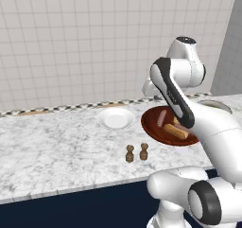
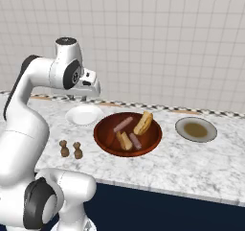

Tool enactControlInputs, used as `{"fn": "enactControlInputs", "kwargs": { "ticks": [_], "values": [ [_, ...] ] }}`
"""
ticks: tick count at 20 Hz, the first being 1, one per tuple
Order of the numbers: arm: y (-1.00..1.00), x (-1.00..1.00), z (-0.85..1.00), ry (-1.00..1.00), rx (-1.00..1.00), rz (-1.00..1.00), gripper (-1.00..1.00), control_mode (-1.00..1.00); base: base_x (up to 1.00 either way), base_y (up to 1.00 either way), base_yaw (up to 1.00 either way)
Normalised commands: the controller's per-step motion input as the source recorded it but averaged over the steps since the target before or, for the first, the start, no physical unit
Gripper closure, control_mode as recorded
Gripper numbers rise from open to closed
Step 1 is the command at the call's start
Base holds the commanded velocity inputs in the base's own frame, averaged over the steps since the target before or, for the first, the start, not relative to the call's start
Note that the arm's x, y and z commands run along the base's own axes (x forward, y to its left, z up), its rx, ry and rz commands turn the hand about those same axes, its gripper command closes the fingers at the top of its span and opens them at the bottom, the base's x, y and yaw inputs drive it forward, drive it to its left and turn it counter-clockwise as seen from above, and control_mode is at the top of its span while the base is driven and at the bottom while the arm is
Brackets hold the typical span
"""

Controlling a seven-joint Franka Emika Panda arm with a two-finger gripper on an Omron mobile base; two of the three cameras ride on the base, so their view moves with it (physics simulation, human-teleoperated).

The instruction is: Place one bun and one sausage from the bowl on each plate.

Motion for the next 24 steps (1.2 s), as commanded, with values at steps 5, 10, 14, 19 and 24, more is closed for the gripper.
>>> {"fn": "enactControlInputs", "kwargs": {
  "ticks": [5, 10, 14, 19, 24],
  "values": [
    [-0.71, 0.00, -0.36, 0.09, 0.01, -0.20, -1.00, -1.00, 0.00, 0.00, 0.00],
    [-0.92, 0.19, -0.44, 0.32, -0.01, -0.28, -1.00, -1.00, 0.00, 0.00, 0.00],
    [-0.37, 0.35, -0.93, 0.28, -0.17, 0.35, -1.00, -1.00, 0.00, 0.00, 0.00],
    [-0.11, 0.10, -0.50, 0.10, -0.11, 0.20, -1.00, -1.00, 0.00, 0.00, 0.00],
    [0.00, 0.19, -0.49, 0.00, 0.00, 0.07, -1.00, -1.00, 0.00, 0.00, 0.00]
  ]
}}
